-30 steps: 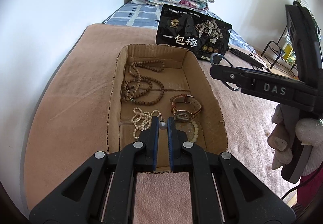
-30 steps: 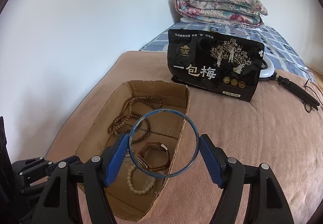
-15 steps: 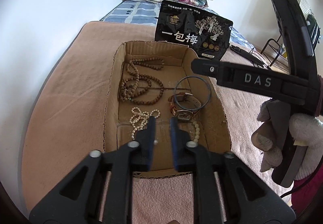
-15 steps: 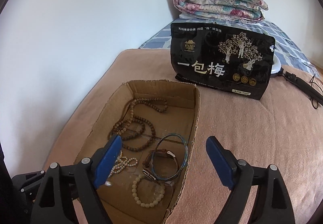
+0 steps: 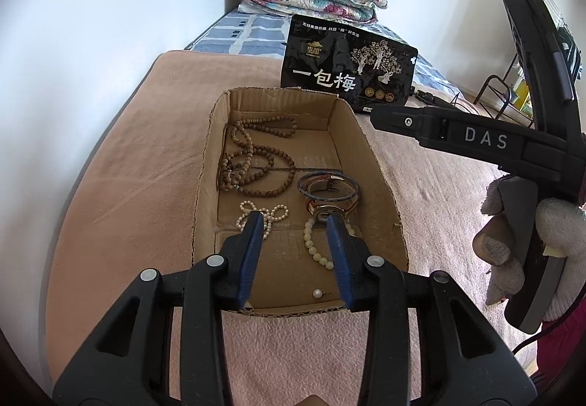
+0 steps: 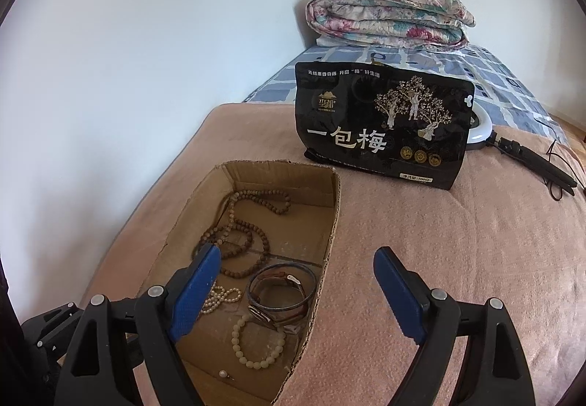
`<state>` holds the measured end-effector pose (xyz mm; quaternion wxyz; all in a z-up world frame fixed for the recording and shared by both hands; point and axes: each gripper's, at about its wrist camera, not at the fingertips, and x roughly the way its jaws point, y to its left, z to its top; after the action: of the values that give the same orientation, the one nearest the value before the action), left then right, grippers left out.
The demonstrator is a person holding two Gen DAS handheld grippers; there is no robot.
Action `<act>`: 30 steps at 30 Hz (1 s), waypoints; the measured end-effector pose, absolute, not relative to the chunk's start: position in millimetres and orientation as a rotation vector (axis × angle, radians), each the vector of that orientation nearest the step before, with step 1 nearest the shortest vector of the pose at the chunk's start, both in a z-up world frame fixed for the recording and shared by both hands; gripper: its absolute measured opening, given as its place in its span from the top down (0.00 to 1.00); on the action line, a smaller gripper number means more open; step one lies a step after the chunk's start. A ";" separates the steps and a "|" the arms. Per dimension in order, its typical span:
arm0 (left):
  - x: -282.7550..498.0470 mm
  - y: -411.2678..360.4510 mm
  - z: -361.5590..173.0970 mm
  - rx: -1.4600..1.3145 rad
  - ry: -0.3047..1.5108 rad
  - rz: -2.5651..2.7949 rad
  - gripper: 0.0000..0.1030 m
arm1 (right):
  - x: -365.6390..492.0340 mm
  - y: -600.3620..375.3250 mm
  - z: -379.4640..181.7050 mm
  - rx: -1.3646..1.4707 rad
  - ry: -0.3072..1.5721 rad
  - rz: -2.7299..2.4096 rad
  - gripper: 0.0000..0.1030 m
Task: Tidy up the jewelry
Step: 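Withdraw both tools from the box toward the second pearl earring and jade pendant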
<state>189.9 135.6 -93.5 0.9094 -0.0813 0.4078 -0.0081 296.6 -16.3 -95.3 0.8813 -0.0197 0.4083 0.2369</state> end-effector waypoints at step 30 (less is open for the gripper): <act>161.0 63.6 -38.3 -0.072 0.703 -0.101 0.65 | 252.9 -106.1 -41.1 -0.095 0.750 0.401 0.15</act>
<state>161.0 63.6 -38.3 0.9370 -0.0353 0.3440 -0.0495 252.9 -106.1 -41.1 0.9099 -0.0461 0.3636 0.1943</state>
